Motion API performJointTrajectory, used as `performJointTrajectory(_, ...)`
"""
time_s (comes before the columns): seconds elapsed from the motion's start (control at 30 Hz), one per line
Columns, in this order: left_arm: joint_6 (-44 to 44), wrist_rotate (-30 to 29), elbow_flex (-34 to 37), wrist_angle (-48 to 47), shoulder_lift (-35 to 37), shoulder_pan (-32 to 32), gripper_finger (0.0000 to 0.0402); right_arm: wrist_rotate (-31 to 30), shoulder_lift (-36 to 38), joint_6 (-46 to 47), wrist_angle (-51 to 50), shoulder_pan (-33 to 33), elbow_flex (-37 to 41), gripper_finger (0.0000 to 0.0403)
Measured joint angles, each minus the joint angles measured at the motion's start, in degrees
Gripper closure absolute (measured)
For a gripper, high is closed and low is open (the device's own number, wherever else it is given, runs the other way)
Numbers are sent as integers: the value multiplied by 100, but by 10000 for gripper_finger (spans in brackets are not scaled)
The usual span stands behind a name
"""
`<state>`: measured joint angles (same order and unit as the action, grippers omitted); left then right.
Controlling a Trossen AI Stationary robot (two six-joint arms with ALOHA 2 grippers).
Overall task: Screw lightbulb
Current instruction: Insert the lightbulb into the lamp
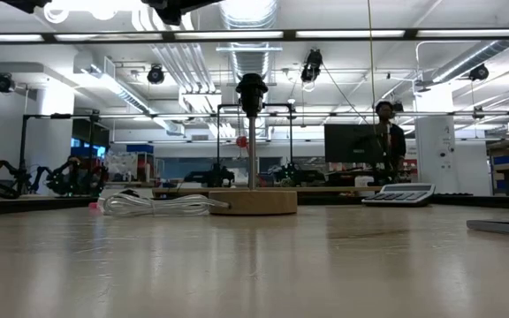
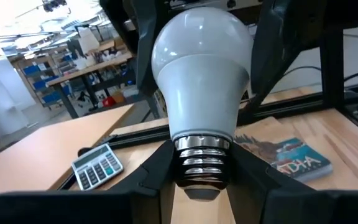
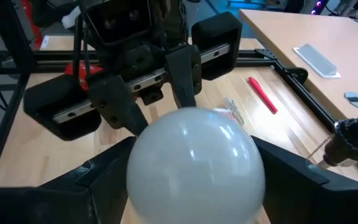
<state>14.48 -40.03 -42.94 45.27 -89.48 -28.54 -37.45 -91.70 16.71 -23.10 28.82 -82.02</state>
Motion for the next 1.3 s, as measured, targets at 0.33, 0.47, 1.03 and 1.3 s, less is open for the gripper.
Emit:
performJointTrajectory(0.33,-23,-67,124,-14,-6,57,300,-23,131,-85,-30,39,-53,104)
performJointTrajectory(0.47,39,26,419,904,-8,64,300,-5,275,-86,-216,71,-91,112)
performJointTrajectory(1.03,626,1832,881,3570,-7,22,300,-913,704,-906,1004,616,636,133)
performJointTrajectory(1.3,643,2405,569,3552,-35,8,300,-827,267,-2534,4114,626,1290,118)
